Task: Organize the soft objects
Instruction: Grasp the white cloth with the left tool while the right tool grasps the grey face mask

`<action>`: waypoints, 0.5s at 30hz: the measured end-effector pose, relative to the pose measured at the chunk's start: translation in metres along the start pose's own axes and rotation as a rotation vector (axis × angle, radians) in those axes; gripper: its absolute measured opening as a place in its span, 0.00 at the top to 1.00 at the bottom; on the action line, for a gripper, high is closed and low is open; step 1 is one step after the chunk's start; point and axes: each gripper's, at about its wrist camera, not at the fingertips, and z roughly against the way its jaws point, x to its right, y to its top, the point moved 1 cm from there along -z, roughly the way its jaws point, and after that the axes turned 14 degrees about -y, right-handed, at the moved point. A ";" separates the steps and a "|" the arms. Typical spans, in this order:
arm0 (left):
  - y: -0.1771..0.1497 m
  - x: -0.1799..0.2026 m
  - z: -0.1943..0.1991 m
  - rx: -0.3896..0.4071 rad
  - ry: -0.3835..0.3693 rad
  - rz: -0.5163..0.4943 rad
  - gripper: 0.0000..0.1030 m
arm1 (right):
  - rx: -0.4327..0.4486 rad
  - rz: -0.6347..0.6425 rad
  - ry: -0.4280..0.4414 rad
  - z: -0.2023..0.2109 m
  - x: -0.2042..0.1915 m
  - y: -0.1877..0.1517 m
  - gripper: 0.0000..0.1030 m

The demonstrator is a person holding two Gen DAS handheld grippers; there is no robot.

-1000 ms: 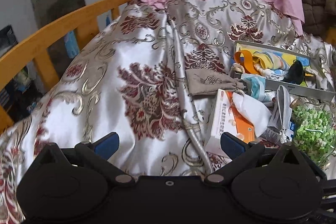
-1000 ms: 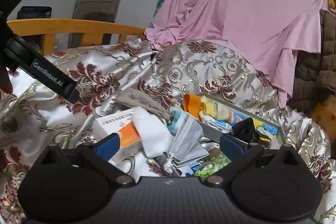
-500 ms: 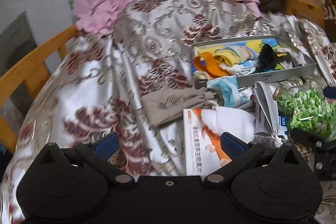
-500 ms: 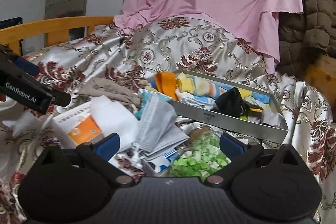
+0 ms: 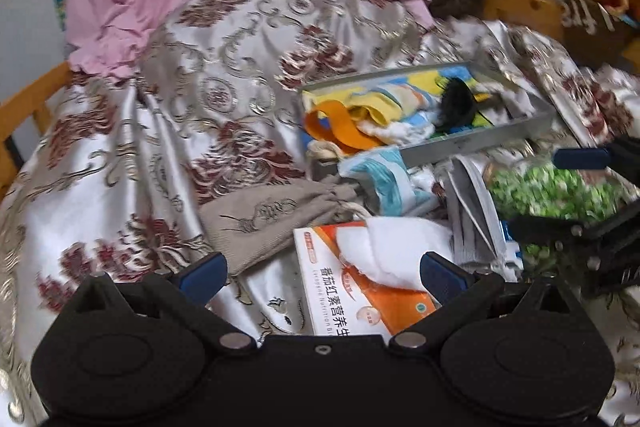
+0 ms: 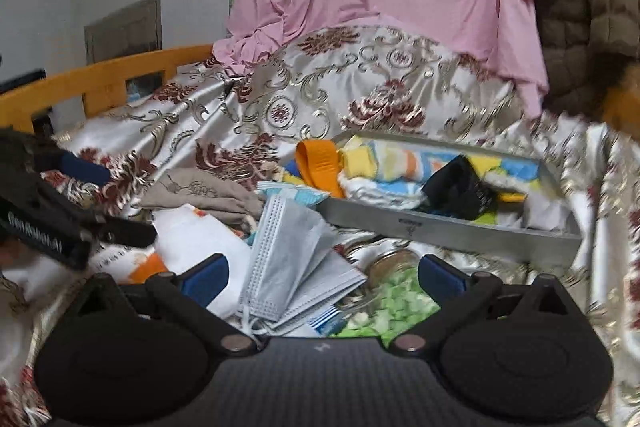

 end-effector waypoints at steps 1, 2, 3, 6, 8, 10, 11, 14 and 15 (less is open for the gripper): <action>-0.001 -0.001 -0.002 -0.004 -0.004 -0.004 0.01 | -0.006 -0.012 0.006 -0.002 0.001 0.000 0.00; -0.001 -0.001 -0.003 -0.002 -0.010 -0.009 0.01 | -0.010 -0.020 0.005 -0.004 0.001 -0.001 0.00; -0.001 -0.001 -0.003 0.001 -0.015 -0.014 0.01 | -0.014 -0.021 0.003 -0.005 0.001 -0.001 0.00; 0.000 -0.001 -0.006 0.004 -0.037 -0.034 0.01 | -0.013 -0.014 0.004 -0.009 -0.001 0.001 0.00; 0.000 0.002 -0.008 0.006 -0.056 -0.051 0.01 | -0.017 -0.015 0.009 -0.013 -0.001 0.002 0.00; 0.001 0.004 -0.011 0.002 -0.074 -0.065 0.01 | -0.017 -0.023 0.026 -0.017 -0.002 0.004 0.01; 0.001 0.006 -0.013 -0.003 -0.085 -0.072 0.01 | -0.017 -0.026 0.032 -0.018 -0.003 0.005 0.02; -0.001 0.011 -0.020 -0.019 -0.098 -0.093 0.01 | -0.025 -0.031 0.057 -0.023 -0.004 0.007 0.05; -0.002 0.012 -0.022 -0.026 -0.105 -0.098 0.02 | -0.027 -0.031 0.063 -0.025 -0.005 0.007 0.06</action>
